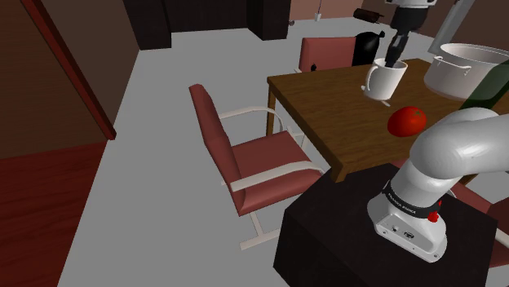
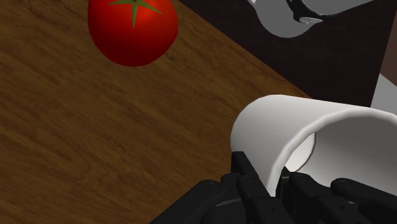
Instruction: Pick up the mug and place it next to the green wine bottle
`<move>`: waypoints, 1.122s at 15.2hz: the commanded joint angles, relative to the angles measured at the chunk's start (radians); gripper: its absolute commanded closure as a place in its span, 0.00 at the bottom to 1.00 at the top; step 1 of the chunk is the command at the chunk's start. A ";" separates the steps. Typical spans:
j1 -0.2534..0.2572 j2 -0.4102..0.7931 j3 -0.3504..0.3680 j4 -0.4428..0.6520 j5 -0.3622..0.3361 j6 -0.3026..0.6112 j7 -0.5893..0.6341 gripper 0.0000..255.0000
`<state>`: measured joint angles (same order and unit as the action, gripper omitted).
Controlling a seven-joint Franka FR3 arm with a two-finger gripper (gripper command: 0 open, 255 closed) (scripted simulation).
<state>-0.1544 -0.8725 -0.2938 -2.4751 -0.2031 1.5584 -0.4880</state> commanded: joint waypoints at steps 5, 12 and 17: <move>0.007 0.018 0.014 0.090 0.014 -0.073 -0.002 1.00; 0.015 0.049 0.026 0.203 0.028 -0.154 -0.006 1.00; 0.021 0.076 0.034 0.288 0.036 -0.212 -0.009 1.00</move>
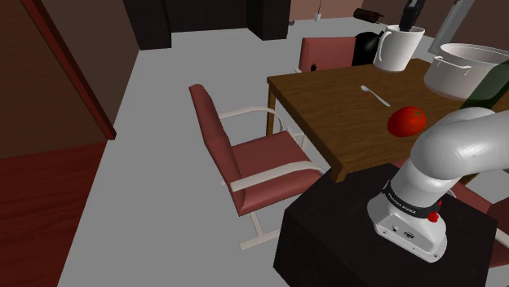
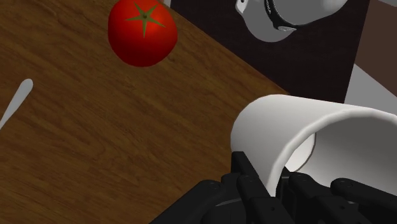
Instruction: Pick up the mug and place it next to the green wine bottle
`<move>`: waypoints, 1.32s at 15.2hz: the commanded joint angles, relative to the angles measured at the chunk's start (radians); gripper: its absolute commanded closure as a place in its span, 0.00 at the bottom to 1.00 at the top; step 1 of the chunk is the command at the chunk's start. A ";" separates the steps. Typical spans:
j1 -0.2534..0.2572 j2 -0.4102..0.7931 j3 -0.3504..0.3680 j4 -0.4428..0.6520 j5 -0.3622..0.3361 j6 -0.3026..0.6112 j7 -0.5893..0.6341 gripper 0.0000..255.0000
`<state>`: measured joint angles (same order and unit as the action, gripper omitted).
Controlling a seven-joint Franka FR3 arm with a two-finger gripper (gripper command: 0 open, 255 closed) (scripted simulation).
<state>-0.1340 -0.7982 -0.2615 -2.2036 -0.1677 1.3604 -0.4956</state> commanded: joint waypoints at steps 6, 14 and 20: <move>0.007 0.040 0.008 0.124 0.010 -0.084 -0.006 1.00; 0.015 0.101 0.013 0.279 0.021 -0.179 -0.015 1.00; 0.022 0.155 0.014 0.407 0.028 -0.253 -0.023 1.00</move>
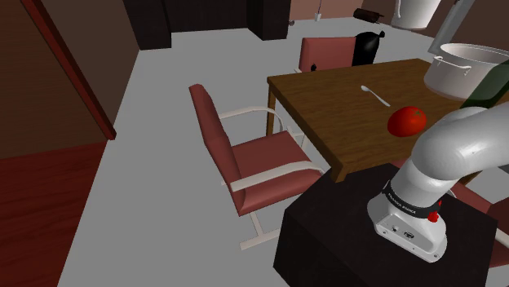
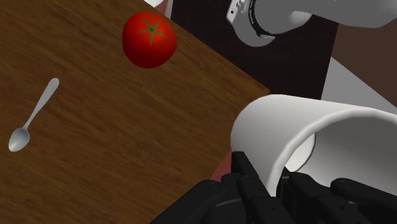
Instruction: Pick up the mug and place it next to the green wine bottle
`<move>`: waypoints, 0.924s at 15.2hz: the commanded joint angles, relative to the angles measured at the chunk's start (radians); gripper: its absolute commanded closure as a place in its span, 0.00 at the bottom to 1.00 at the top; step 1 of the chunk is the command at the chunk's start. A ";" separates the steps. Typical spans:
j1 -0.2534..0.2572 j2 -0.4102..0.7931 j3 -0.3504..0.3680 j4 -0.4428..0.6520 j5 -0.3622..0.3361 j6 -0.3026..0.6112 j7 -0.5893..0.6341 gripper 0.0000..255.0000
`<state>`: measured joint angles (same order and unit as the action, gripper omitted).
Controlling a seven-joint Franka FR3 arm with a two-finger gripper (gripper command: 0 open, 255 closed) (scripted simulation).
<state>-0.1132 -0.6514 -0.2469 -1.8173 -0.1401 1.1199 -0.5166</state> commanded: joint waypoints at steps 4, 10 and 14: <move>-0.008 -0.006 -0.059 0.030 -0.047 -0.026 -0.078 1.00; -0.018 -0.010 -0.186 0.072 -0.143 -0.042 -0.236 1.00; -0.015 0.007 -0.279 0.121 -0.203 -0.045 -0.347 1.00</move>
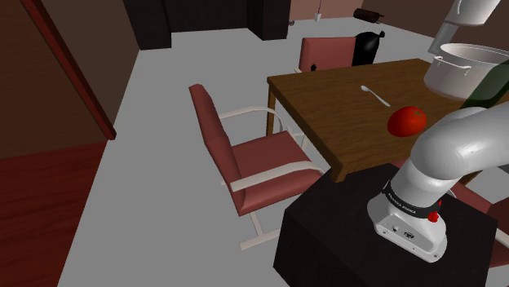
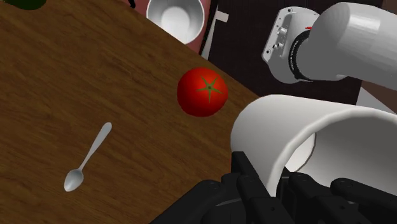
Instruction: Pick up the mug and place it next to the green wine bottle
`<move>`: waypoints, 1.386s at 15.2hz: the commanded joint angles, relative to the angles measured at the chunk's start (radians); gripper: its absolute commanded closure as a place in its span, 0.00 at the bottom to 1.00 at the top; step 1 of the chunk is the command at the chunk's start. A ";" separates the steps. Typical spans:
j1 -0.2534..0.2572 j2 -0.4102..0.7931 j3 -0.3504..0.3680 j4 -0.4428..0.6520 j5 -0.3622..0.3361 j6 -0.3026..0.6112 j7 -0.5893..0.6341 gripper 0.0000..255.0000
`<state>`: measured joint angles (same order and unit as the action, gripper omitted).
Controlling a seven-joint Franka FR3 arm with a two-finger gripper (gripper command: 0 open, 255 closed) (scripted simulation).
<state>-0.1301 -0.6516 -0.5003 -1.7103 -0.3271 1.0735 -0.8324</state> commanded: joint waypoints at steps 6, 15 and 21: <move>0.024 0.066 -0.190 0.121 -0.087 0.008 -0.208 1.00; 0.177 0.248 -0.603 0.378 -0.102 0.039 -0.517 1.00; 0.752 0.252 -1.237 0.717 -0.166 -0.020 -0.684 1.00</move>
<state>0.4647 -0.3722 -1.6039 -1.0839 -0.4515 1.0818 -1.4963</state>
